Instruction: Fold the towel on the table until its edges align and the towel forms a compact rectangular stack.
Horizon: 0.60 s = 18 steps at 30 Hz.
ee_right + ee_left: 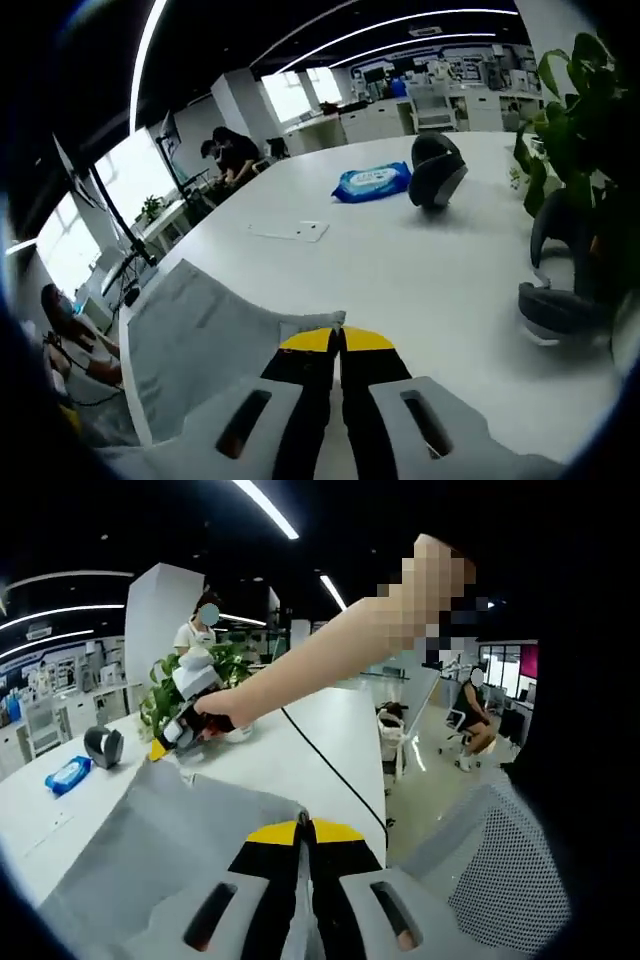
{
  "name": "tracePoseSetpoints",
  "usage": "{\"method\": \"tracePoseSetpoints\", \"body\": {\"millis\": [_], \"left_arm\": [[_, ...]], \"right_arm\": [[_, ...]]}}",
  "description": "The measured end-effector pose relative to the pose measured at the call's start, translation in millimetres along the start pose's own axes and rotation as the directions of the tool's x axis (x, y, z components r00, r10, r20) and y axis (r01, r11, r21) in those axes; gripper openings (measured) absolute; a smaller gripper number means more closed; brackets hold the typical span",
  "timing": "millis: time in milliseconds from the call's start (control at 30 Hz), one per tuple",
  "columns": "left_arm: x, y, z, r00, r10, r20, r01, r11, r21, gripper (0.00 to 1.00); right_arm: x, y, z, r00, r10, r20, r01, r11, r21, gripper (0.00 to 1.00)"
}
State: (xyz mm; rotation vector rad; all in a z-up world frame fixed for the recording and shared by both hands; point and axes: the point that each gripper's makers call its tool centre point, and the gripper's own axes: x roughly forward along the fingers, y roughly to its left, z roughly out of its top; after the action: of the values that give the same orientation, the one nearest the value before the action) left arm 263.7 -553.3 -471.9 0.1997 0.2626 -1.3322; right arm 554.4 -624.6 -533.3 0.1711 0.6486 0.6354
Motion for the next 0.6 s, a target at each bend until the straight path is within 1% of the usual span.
{"method": "tracePoseSetpoints", "body": {"millis": [67, 100, 133, 167, 233, 267, 300, 400, 433, 467, 500, 567, 600], "left_arm": [[2.6, -5.2, 16.9, 0.999, -0.018, 0.028, 0.017, 0.999, 0.037, 0.03], [3.1, -6.9, 23.9, 0.999, -0.021, 0.039, 0.019, 0.999, 0.036, 0.03], [4.0, -9.3, 34.6, 0.998, -0.028, 0.052, 0.027, 0.999, 0.03, 0.03], [5.3, -10.3, 44.5, 0.998, -0.028, 0.054, 0.026, 0.999, 0.023, 0.03], [5.9, -10.1, 61.7, 0.997, -0.008, 0.076, 0.006, 1.0, 0.025, 0.03], [5.1, -7.4, 76.2, 0.994, 0.026, 0.107, -0.03, 0.999, 0.035, 0.03], [4.4, -10.0, 83.7, 0.993, 0.025, 0.114, -0.029, 0.999, 0.029, 0.03], [1.7, -14.7, 114.4, 0.984, 0.045, 0.172, -0.053, 0.997, 0.047, 0.03], [1.7, -16.5, 119.9, 0.983, 0.043, 0.179, -0.051, 0.998, 0.038, 0.03], [2.0, -17.7, 128.3, 0.98, 0.054, 0.194, -0.061, 0.998, 0.031, 0.03], [2.6, -18.2, 133.1, 0.977, 0.064, 0.206, -0.069, 0.998, 0.016, 0.03], [5.2, -20.3, 146.8, 0.963, 0.096, 0.252, -0.083, 0.995, -0.059, 0.03], [7.4, -22.3, 150.6, 0.961, 0.1, 0.26, -0.087, 0.994, -0.062, 0.03]], "right_arm": [[-8.2, 5.8, 11.0, 1.0, 0.015, 0.021, -0.015, 1.0, -0.009, 0.0], [-9.3, 6.9, 12.9, 0.999, 0.02, 0.025, -0.02, 1.0, -0.011, 0.0], [-16.5, 10.7, 21.5, 0.999, 0.032, 0.039, -0.031, 0.999, -0.015, 0.0], [-19.6, 10.7, 26.4, 0.998, 0.036, 0.052, -0.035, 0.999, -0.018, 0.0], [-30.1, 11.5, 37.0, 0.997, 0.034, 0.075, -0.033, 0.999, -0.021, 0.0], [-37.0, 10.9, 43.8, 0.995, 0.034, 0.093, -0.033, 0.999, -0.013, 0.0], [-41.8, 11.2, 48.1, 0.994, 0.04, 0.104, -0.039, 0.999, -0.01, 0.0], [-61.1, 11.3, 63.3, 0.989, 0.054, 0.138, -0.053, 0.999, -0.008, 0.0], [-67.8, 13.1, 67.0, 0.987, 0.059, 0.148, -0.058, 0.998, -0.013, 0.0], [-74.2, 13.5, 71.1, 0.986, 0.061, 0.157, -0.059, 0.998, -0.016, 0.0], [-83.7, 14.0, 76.8, 0.984, 0.06, 0.17, -0.057, 0.998, -0.022, 0.0], [-99.4, 12.5, 87.5, 0.979, 0.061, 0.193, -0.056, 0.998, -0.033, 0.0], [-105.4, 11.2, 91.4, 0.978, 0.059, 0.2, -0.054, 0.998, -0.035, 0.0]]}}
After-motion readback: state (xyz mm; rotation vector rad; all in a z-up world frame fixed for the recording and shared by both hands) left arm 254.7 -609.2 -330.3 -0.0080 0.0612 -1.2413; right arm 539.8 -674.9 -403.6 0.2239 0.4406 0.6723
